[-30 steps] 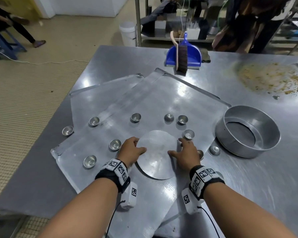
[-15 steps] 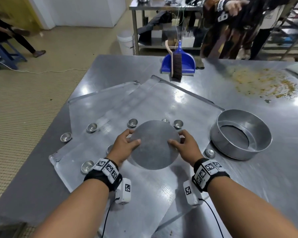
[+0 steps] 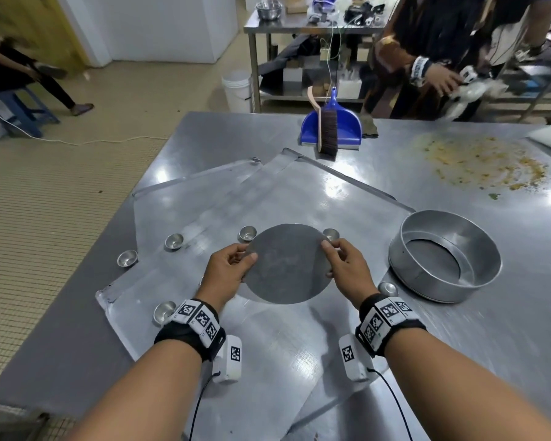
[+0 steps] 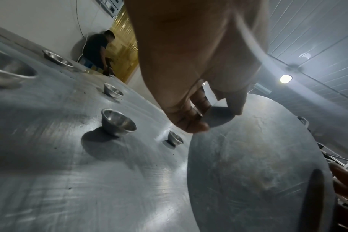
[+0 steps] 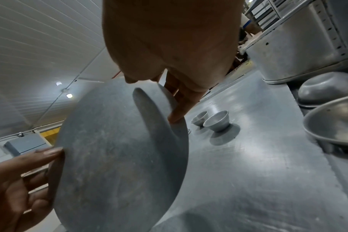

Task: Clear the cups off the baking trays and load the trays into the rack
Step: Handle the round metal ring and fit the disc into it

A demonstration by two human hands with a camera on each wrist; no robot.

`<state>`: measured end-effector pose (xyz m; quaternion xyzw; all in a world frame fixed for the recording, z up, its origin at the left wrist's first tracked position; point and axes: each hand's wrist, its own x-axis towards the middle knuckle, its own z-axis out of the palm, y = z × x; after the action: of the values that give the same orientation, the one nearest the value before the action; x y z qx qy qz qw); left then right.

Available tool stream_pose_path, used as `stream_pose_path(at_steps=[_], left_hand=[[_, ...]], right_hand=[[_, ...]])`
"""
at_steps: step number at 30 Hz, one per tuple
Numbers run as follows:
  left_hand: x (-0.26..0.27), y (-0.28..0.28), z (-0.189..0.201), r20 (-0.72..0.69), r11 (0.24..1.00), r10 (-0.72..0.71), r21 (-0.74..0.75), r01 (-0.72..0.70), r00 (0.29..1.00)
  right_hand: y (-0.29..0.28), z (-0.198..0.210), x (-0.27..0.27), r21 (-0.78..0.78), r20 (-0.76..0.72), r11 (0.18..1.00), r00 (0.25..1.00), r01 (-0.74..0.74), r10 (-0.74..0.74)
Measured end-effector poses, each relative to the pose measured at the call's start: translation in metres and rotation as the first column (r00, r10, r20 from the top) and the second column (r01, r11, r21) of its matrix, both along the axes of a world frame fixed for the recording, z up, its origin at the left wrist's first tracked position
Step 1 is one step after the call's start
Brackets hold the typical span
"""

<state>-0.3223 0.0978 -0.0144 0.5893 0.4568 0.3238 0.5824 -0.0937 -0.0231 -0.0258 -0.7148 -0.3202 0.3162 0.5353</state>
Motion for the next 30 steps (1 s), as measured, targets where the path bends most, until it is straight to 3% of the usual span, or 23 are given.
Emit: stream_pose_path(at_steps=[7, 14, 24, 30], left_hand=[[-0.004, -0.006, -0.015, -0.053, 0.998, -0.017, -0.066, 0.014, 0.998], [0.017, -0.006, -0.001, -0.052, 0.998, -0.065, -0.007, 0.065, 0.997], [0.112, -0.021, 0.030, -0.065, 0.951, -0.244, 0.179, 0.252, 0.968], [0.181, -0.054, 0.042, -0.062, 0.910, -0.353, 0.207, 0.358, 0.934]], right_hand=[[-0.007, -0.010, 0.010, -0.038, 0.024, 0.999, 1.000, -0.006, 0.007], [-0.020, 0.000, 0.029, -0.028, 0.074, 1.000, 0.997, 0.008, -0.006], [-0.072, 0.035, 0.100, 0.017, 0.181, 0.987, 0.971, 0.158, -0.158], [-0.120, 0.048, 0.152, 0.047, 0.184, 0.964, 0.947, 0.261, -0.265]])
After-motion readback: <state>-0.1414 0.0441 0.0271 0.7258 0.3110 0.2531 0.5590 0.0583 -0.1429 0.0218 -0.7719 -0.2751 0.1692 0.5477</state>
